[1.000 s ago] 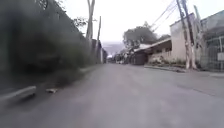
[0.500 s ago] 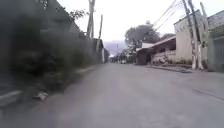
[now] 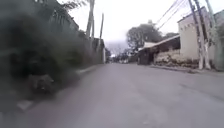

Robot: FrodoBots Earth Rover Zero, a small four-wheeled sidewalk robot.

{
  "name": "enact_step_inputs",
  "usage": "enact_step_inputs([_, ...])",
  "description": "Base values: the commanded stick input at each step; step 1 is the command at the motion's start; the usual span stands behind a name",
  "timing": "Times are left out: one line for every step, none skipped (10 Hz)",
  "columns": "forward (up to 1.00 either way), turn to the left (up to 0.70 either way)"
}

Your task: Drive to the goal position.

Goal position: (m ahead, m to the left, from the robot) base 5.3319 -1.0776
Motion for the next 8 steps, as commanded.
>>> enact_step_inputs([1.0, 0.0])
enact_step_inputs([1.0, 0.0])
enact_step_inputs([1.0, 0.0])
enact_step_inputs([1.0, 0.0])
enact_step_inputs([1.0, -0.1])
enact_step_inputs([1.0, -0.23])
enact_step_inputs([1.0, -0.36])
enact_step_inputs([1.0, -0.12])
